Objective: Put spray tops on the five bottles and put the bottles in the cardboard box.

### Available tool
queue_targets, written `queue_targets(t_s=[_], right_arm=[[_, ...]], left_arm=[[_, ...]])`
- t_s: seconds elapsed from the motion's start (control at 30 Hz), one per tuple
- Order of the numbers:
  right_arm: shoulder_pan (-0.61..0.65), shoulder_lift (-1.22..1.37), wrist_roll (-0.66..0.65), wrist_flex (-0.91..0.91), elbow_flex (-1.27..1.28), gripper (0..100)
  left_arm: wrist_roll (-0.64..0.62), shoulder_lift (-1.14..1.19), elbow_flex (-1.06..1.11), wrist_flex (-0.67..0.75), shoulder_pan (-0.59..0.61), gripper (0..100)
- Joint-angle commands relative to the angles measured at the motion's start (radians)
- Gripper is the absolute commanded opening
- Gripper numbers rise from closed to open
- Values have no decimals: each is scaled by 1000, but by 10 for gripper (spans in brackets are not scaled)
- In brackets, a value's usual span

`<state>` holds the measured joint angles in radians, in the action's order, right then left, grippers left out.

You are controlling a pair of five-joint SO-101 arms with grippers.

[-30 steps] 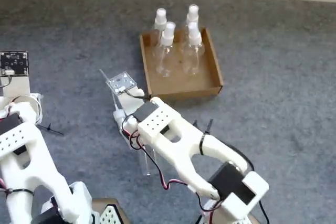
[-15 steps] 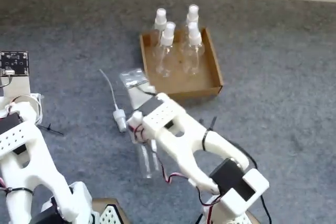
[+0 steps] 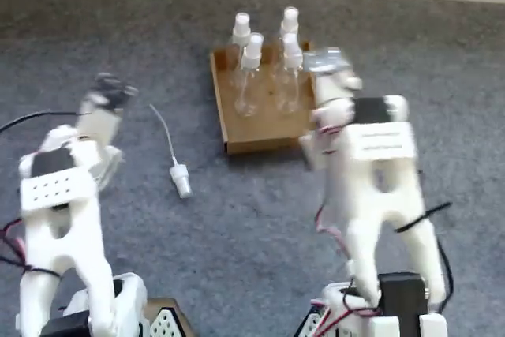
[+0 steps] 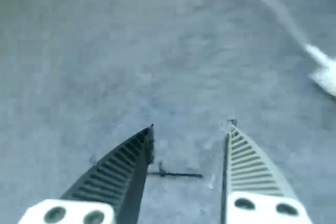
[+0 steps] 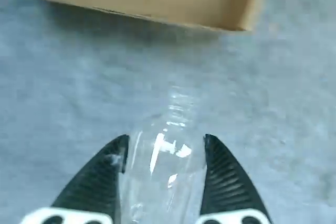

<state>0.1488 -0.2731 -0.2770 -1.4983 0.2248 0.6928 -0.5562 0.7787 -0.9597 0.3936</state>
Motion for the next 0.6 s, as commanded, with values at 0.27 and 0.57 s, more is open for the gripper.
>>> queue_targets(t_s=[0.27,0.57], right_arm=[[-464,248,-264,182,-47,5],[-467,280,-264,185,-47,5]], left_arm=[[94,-2,-160,-195,-409,197],[-434,99,-113,-69,-447,193]])
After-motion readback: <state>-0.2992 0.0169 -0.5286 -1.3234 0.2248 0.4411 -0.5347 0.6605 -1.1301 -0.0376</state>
